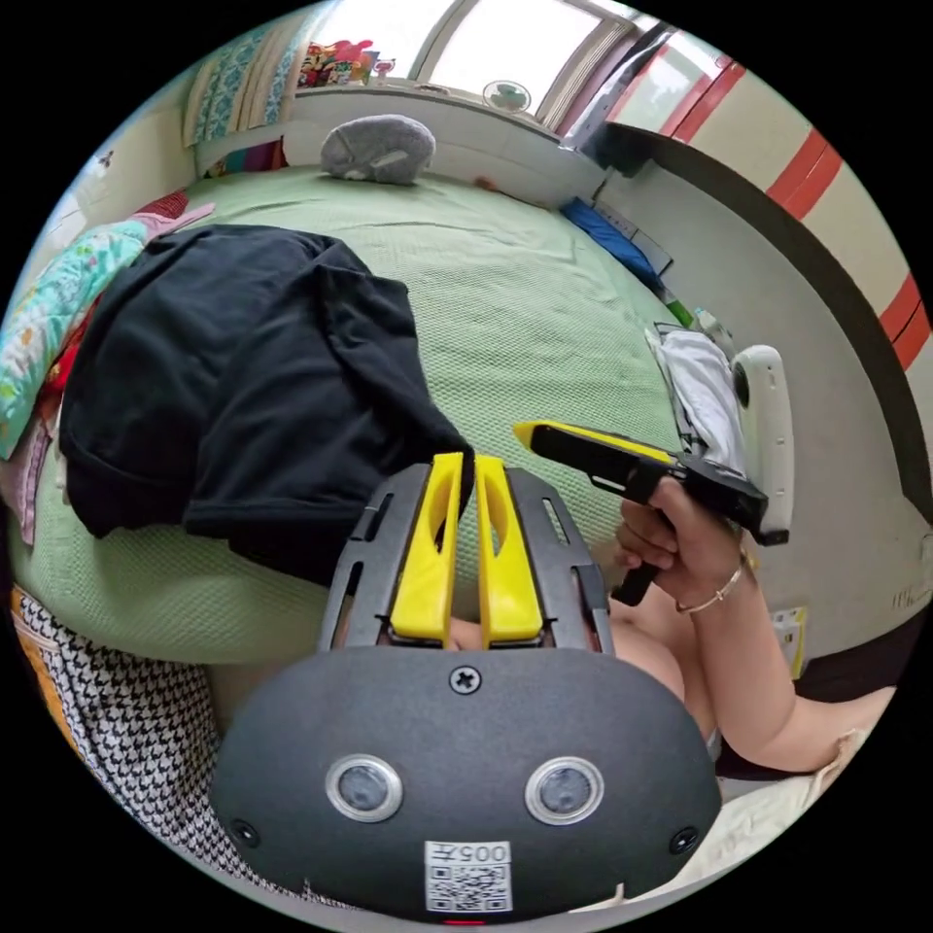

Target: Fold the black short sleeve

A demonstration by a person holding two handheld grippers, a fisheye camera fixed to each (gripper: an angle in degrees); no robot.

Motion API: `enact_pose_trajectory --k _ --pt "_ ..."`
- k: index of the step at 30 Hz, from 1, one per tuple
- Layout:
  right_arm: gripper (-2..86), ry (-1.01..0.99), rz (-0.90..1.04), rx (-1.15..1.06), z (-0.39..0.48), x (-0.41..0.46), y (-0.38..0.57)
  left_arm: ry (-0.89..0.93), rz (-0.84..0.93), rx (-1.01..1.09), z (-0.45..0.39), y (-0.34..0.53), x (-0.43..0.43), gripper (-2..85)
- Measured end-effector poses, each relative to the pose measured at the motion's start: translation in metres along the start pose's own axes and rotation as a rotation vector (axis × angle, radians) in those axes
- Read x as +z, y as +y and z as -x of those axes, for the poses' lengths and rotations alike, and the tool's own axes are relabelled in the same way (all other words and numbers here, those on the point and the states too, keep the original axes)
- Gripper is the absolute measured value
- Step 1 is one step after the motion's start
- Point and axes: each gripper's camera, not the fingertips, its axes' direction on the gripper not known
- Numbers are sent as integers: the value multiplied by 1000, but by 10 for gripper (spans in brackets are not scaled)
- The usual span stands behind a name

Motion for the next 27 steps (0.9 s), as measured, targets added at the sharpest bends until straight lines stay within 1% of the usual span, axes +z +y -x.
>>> enact_pose_trajectory --k 1,3,7,10,12,14,17,20,23,27 --pt "-10 6 -12 2 -1 -1 2 32 -16 -6 1 5 -4 26" --pt "-9 0 -32 10 -3 -3 6 40 -43 -14 4 12 -11 37" --pt "-8 -64 -18 4 -3 0 11 -75 -69 -29 16 21 -12 80" --pt "-4 -51 -20 -38 3 5 16 -135 -52 -39 23 26 0 103" --pt "3 -44 -25 -71 9 9 20 -171 -44 -6 21 32 9 107" --pt "31 -84 -53 -125 18 11 24 -244 -6 42 11 47 19 112" --pt "62 -122 -119 -205 30 13 29 -274 -20 38 1 77 27 113" --pt "101 -122 -79 -233 40 26 32 -301 -4 -14 5 98 31 114" --pt "114 -72 -25 -275 51 41 37 -312 -11 -45 13 111 30 110" --pt "107 29 -7 -296 60 53 42 -288 -2 -95 28 123 26 102"
